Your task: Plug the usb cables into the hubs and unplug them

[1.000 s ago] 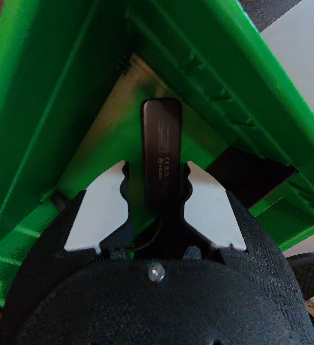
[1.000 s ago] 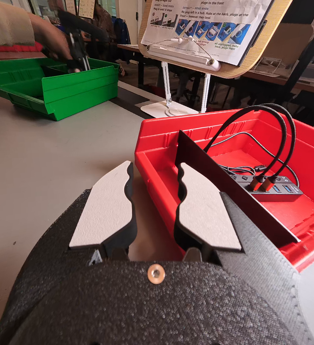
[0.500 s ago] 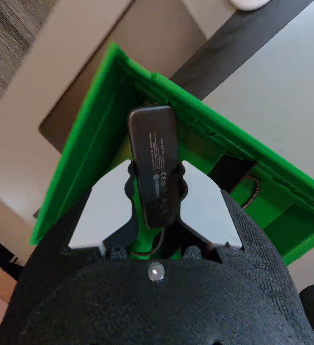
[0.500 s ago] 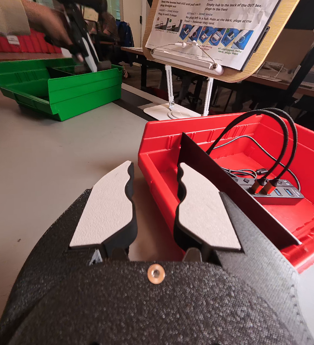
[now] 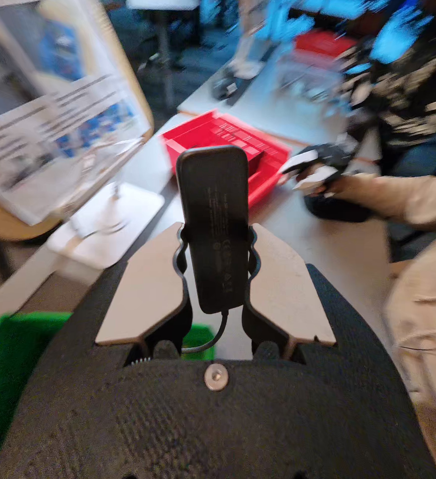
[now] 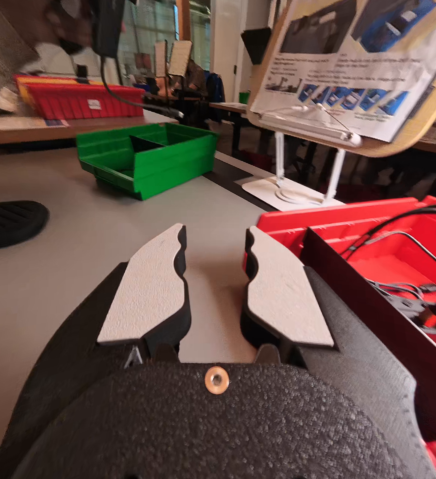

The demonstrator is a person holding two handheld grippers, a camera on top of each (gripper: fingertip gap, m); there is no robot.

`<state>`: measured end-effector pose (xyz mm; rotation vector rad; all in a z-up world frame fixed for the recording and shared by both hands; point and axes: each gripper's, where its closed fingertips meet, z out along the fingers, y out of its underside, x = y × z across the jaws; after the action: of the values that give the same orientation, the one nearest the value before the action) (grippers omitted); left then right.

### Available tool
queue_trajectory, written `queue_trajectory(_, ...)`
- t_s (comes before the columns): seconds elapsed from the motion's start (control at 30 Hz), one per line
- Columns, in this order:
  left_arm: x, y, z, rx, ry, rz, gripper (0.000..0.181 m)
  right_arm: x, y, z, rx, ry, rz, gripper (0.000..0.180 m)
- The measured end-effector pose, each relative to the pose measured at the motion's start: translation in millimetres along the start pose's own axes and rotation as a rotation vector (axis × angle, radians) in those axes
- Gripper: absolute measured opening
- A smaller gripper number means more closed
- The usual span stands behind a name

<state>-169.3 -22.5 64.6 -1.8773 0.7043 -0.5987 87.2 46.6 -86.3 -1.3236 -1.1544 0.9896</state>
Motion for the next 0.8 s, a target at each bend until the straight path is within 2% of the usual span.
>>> queue_trajectory(0.2, 128.9, -0.6, 37.6, 0.283, 0.497, -0.065, 0.045, -103.8, -37.3, 20.5, 0.098, -0.459, 0.127, 0.042)
queue_trajectory(0.37, 191.6, 31.2, 71.2, 0.349, 0.838, -0.151, 0.045, -148.4, -57.5, 27.8, 0.103, -0.665, 0.076, 0.046)
queue_trajectory(0.47, 209.2, 47.2, 85.4, 0.359, 0.919, -0.159, 0.045, -175.8, -49.6, 28.2, -0.028, -0.89, 0.107, 0.052)
queue_trajectory(0.53, 215.8, 52.0, 89.4, 0.373, 0.957, -0.168, 0.045, -193.7, -46.5, 32.2, -0.022, -1.0, 0.176, 0.054)
queue_trajectory(0.6, 217.9, 52.6, 86.2, 0.409, 0.999, -0.189, 0.045, -206.1, -43.5, 32.3, 0.016, -1.093, 0.286, 0.047)
queue_trajectory(0.63, 214.9, 53.5, 87.3, 0.42, 0.983, -0.197, 0.045, -208.9, -46.7, 28.7, 0.053, -1.142, 0.361, 0.035)
queue_trajectory(0.73, 205.7, 57.3, 87.8, 0.456, 0.946, -0.203, 0.045, -206.8, -49.0, 31.9, 0.099, -1.134, 0.483, 0.032)
queue_trajectory(0.8, 203.9, 60.7, 89.2, 0.455, 0.945, -0.205, 0.045, -207.4, -48.9, 36.0, 0.101, -1.113, 0.518, 0.037)
